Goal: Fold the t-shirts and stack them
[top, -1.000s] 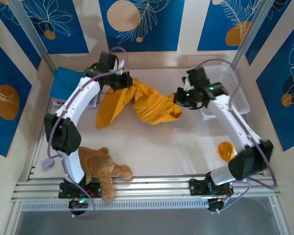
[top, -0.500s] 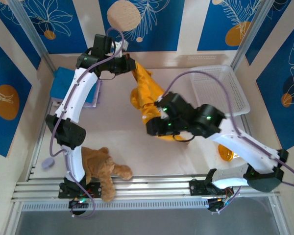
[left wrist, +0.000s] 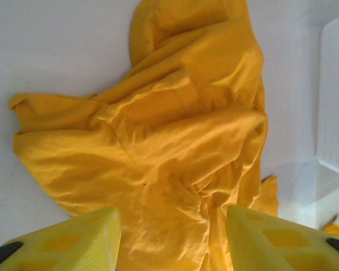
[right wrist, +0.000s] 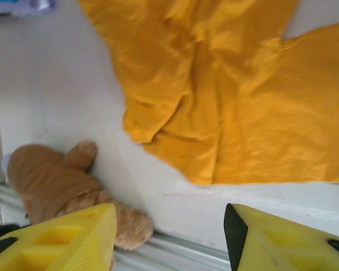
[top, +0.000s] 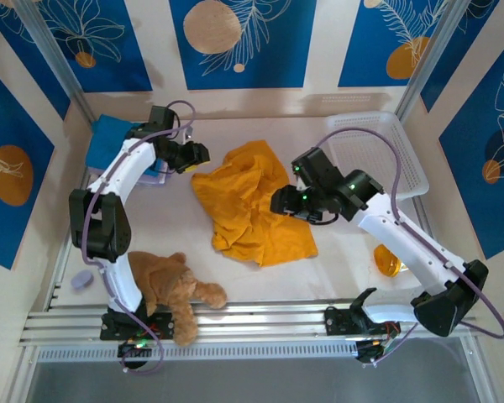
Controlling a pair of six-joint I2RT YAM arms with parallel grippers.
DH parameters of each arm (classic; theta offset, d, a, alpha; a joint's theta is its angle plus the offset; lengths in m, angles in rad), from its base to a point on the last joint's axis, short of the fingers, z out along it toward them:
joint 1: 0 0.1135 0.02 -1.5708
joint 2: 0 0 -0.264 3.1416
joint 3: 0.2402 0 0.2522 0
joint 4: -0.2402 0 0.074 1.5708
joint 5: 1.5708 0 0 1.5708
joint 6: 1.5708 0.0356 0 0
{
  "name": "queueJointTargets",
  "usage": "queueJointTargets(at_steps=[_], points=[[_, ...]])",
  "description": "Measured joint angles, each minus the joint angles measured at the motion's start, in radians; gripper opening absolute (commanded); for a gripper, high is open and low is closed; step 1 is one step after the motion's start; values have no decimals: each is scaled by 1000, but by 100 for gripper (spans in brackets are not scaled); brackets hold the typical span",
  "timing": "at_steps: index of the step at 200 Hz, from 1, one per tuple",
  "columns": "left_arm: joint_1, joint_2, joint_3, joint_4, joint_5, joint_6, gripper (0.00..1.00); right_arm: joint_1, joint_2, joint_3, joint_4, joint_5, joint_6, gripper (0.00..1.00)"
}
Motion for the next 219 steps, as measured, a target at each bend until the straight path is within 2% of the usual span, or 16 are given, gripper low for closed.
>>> queueJointTargets(at_steps=[42, 78, 110, 151, 219], points=[[-148, -87, -133, -4, -97, 45, 55, -120, 70, -54, 21, -35, -75, 55], [-270, -77, -241, -5, -153, 51, 57, -188, 146, -66, 68, -72, -122, 55], [-347, -23, -237, -3, -211, 51, 58, -224, 231, -56, 94, -95, -158, 54], [-399, 114, -70, -26, -285, 52, 58, -269, 264, -50, 108, -117, -181, 54], [-409, 443, 455, -84, -387, 100, 58, -337, 262, -49, 123, -165, -203, 54]])
